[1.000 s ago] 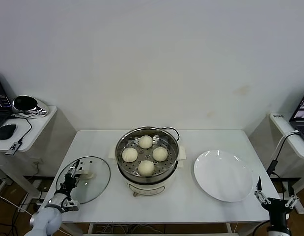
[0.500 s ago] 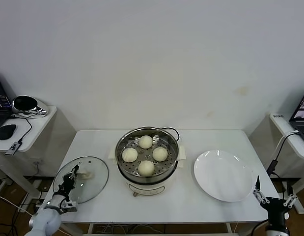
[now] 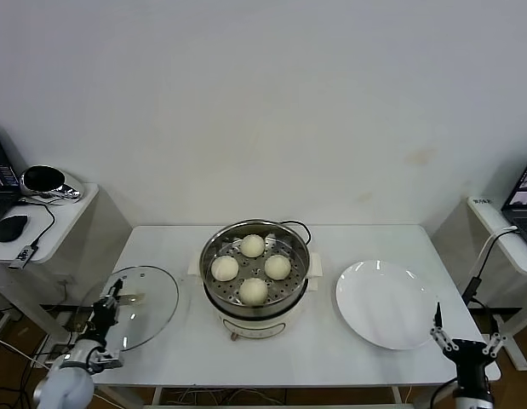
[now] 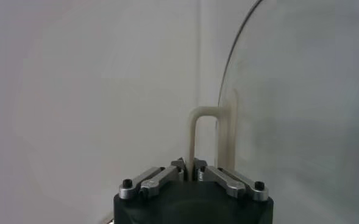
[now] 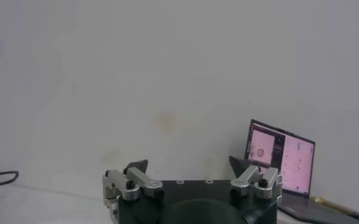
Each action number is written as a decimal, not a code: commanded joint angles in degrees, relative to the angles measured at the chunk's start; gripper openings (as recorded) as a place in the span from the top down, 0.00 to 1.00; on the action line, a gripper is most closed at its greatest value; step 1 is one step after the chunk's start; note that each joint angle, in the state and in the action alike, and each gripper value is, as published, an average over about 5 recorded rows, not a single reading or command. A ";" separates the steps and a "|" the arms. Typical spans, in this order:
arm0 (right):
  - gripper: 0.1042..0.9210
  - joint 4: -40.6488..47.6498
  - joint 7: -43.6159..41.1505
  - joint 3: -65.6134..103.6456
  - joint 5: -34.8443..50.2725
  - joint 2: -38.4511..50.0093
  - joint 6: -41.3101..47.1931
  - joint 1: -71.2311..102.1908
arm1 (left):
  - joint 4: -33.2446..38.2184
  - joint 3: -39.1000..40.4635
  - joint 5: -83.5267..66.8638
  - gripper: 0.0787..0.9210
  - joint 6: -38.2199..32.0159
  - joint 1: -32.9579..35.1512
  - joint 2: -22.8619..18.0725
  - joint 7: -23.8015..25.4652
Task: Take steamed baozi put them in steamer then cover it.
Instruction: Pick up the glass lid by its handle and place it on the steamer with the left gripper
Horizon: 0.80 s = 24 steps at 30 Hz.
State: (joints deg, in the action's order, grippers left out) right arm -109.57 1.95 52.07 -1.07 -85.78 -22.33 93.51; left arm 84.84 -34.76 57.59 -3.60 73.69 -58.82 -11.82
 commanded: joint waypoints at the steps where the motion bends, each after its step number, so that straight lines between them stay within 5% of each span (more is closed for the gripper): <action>1: 0.12 0.20 -0.05 -1.10 -0.69 0.09 -0.19 -0.23 | 26.30 -11.27 -10.05 0.91 13.16 13.67 4.68 9.21; 7: 0.12 0.42 0.00 -2.22 -2.08 -0.18 -0.41 -0.42 | 33.37 -8.15 -10.04 0.91 18.78 11.66 7.07 12.81; 14: 0.12 0.70 0.57 -2.31 -4.21 -1.16 0.78 -1.39 | 36.24 6.24 -9.49 0.91 24.26 3.23 10.41 14.20; 24: 0.12 2.37 1.84 -3.41 -8.46 -2.91 2.06 -3.39 | 31.15 27.79 -0.35 0.91 31.94 -14.70 4.62 18.29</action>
State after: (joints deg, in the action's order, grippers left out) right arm -108.06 3.15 49.54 -6.48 -87.80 -21.15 91.45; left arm 114.61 -27.59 50.92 18.64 74.40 -51.38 1.04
